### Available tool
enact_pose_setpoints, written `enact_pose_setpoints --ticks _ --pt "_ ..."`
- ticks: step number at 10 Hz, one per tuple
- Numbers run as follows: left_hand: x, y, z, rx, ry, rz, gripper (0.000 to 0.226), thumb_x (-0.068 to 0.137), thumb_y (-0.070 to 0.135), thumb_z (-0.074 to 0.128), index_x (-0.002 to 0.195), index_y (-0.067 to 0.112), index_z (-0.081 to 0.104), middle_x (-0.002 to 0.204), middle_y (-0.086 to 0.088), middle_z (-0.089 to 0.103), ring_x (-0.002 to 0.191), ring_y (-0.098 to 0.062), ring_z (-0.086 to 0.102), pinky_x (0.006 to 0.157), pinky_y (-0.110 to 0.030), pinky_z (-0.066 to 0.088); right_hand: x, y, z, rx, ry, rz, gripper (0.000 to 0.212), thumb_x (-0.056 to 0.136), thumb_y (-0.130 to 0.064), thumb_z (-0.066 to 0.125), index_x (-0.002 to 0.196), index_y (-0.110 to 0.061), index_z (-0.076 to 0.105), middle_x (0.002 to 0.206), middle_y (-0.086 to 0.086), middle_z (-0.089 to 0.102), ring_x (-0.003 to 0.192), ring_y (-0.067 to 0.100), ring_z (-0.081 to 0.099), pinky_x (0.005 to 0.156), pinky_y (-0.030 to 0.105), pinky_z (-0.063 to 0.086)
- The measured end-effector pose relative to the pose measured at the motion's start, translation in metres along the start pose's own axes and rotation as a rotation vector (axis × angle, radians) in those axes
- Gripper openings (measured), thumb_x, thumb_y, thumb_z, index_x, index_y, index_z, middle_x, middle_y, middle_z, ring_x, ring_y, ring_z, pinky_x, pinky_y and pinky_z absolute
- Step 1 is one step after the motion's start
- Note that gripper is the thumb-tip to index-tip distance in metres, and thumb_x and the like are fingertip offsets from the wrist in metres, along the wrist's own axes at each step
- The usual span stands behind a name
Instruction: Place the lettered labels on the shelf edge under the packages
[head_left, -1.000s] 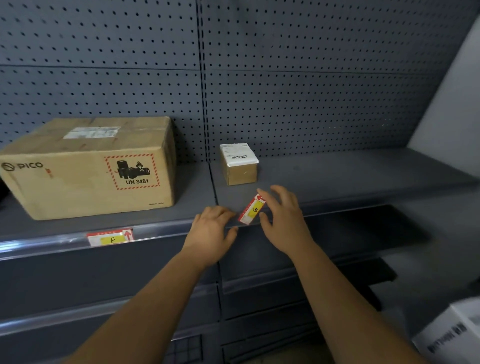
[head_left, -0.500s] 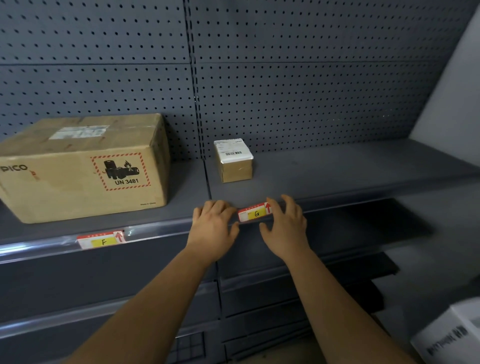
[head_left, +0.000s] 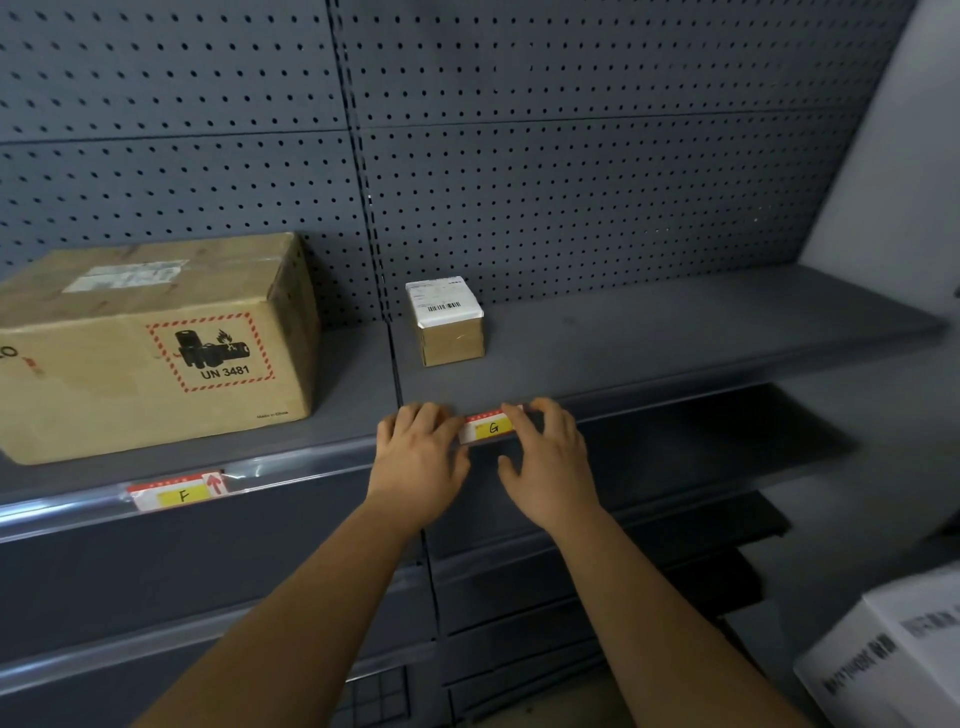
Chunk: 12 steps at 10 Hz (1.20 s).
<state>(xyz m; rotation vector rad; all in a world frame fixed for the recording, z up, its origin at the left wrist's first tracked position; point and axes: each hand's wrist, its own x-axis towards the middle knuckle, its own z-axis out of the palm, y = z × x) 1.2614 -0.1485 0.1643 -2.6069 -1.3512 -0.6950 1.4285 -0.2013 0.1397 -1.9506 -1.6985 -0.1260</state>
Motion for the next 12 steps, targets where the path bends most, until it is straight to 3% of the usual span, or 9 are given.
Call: enact_pose_setpoints --ticks 3,6,8,12 --pt "0.001 0.0 0.005 0.01 0.007 -0.021 0.032 0.084 0.035 0.058 0.114 0.024 0.061 0.113 0.002 0.053 0.111 -0.022 0.043 0.095 -0.04 0.031 0.001 0.001 0.002 0.031 -0.026 0.009 0.063 0.085 -0.035 0.063 0.142 -0.026 0.037 0.137 0.004 0.036 0.128 0.022 0.035 0.105 0.038 0.036" --pt "-0.002 -0.002 0.005 0.057 -0.037 0.007 0.04 0.084 0.037 0.055 0.122 0.025 0.057 0.118 0.002 0.051 0.115 -0.023 0.041 0.099 -0.042 0.03 0.0 0.003 0.006 0.016 0.002 0.032 0.062 0.083 -0.037 0.065 0.139 -0.025 0.042 0.135 0.004 0.039 0.125 0.024 0.039 0.103 0.042 0.037" --pt "-0.004 -0.003 -0.003 0.038 -0.086 0.042 0.046 0.087 0.041 0.05 0.131 0.028 0.048 0.126 0.004 0.047 0.121 -0.021 0.036 0.103 -0.041 0.025 -0.002 0.002 -0.006 0.019 -0.051 0.025 0.065 0.086 -0.042 0.061 0.144 -0.026 0.035 0.138 0.001 0.036 0.127 0.022 0.035 0.105 0.04 0.035" --pt "-0.095 -0.015 -0.064 -0.134 -0.159 0.023 0.05 0.091 0.043 0.047 0.138 0.026 0.04 0.137 0.007 0.041 0.13 -0.016 0.03 0.107 -0.036 0.022 -0.082 -0.042 -0.046 0.038 -0.168 0.065 0.063 0.091 -0.045 0.054 0.146 -0.023 0.034 0.144 0.0 0.035 0.13 0.022 0.034 0.102 0.038 0.04"
